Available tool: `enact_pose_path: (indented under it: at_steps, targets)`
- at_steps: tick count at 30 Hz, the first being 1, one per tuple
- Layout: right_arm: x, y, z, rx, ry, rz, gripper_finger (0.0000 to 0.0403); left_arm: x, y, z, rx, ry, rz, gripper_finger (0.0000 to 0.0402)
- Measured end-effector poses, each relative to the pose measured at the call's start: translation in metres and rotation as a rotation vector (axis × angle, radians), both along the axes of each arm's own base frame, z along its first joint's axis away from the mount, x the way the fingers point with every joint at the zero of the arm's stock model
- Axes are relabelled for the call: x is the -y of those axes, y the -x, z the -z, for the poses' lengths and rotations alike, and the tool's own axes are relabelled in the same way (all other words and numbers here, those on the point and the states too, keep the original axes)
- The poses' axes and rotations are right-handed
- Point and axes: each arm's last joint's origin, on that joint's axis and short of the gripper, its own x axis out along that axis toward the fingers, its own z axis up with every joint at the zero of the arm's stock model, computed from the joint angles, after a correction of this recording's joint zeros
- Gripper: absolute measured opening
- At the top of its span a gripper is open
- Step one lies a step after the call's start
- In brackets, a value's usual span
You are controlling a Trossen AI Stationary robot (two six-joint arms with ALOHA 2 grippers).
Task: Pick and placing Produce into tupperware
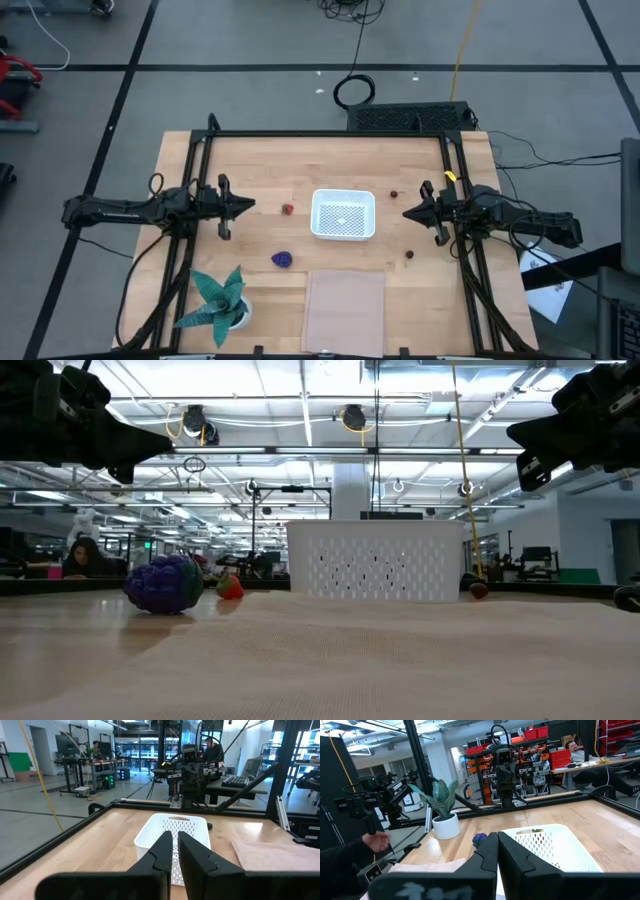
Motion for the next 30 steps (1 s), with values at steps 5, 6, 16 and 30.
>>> enact_pose_path:
  at_steps: [5, 6, 16, 30]
  targets:
    - [0.0000, 0.0002, -0.0016, 0.017, 0.002, 0.000, 0.0000, 0.0000, 0.0000, 0.0000, 0.000, 0.000, 0.000, 0.0033]
    - [0.0000, 0.0001, -0.0016, 0.016, 0.002, 0.000, 0.0000, 0.0000, 0.0000, 0.0000, 0.000, 0.000, 0.000, 0.0033]
    - [0.0000, 0.0001, -0.0014, 0.015, 0.002, 0.000, 0.0000, 0.0000, 0.0000, 0.0000, 0.000, 0.000, 0.000, 0.0033]
    - [-0.0001, 0.0006, -0.0061, 0.064, 0.010, 0.001, 0.0000, 0.0000, 0.0000, -0.0001, 0.002, 0.012, 0.002, 0.0033]
